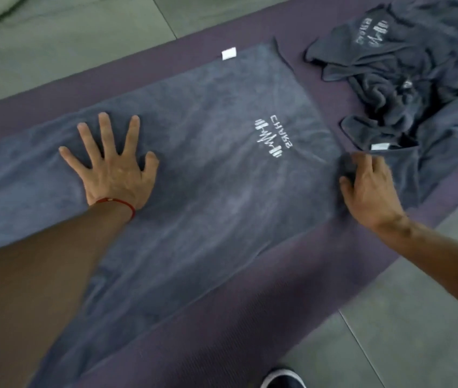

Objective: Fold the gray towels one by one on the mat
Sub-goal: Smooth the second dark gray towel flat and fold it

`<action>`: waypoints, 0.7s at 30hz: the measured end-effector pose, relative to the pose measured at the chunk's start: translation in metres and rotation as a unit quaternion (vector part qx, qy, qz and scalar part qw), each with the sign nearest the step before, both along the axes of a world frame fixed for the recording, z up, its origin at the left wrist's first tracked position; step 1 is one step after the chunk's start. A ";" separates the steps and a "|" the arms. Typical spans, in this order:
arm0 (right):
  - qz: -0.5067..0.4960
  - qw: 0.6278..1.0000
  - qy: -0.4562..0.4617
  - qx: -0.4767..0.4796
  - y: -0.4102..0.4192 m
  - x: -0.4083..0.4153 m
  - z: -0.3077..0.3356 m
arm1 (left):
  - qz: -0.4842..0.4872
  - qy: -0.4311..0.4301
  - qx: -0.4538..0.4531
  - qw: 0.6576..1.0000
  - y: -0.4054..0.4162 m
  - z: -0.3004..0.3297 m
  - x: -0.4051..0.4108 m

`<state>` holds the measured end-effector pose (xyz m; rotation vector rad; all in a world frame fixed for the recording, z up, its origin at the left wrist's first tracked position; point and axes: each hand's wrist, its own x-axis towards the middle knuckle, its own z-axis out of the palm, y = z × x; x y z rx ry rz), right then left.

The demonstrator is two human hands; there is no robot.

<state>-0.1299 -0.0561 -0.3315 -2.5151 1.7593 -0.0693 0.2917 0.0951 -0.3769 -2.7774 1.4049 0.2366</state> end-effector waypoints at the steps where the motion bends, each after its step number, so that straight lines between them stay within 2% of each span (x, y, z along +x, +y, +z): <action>1: -0.026 0.999 -0.013 0.014 0.004 -0.009 0.001 | -0.006 0.000 0.002 1.000 0.000 0.000 0.001; 5: -0.152 0.986 -0.022 0.071 0.001 -0.034 0.011 | -0.056 0.046 -0.009 0.997 0.011 0.013 0.004; 6: -0.163 0.983 -0.019 0.080 -0.001 -0.037 0.015 | -0.079 0.033 -0.020 0.996 0.021 0.022 -0.004; 9: -0.132 0.985 -0.005 0.111 -0.003 -0.031 0.028 | -0.218 -0.043 -0.075 0.972 0.076 0.039 -0.062; 11: -0.115 0.986 -0.006 0.117 0.000 -0.021 0.040 | -0.298 -0.017 -0.056 0.953 0.118 0.033 -0.108; 12: -0.116 0.986 -0.022 0.118 0.002 -0.013 0.048 | -0.305 0.002 -0.025 0.952 0.131 0.027 -0.121; 15: -0.096 0.984 -0.112 0.102 0.016 0.023 0.076 | -0.267 0.048 0.004 0.963 0.136 0.024 -0.124; 17: -0.023 0.986 -0.139 0.089 0.038 0.060 0.093 | -0.243 0.113 -0.052 0.962 0.131 0.041 -0.121; 18: 0.020 0.986 -0.143 0.087 0.054 0.080 0.101 | -0.204 0.177 -0.103 0.957 0.132 0.050 -0.121; 20: 0.097 0.977 -0.157 0.105 0.091 0.123 0.115 | -0.055 0.340 -0.197 0.918 0.137 0.073 -0.120; 21: 0.139 0.970 -0.164 0.116 0.113 0.145 0.121 | 0.045 0.436 -0.237 0.867 0.141 0.086 -0.118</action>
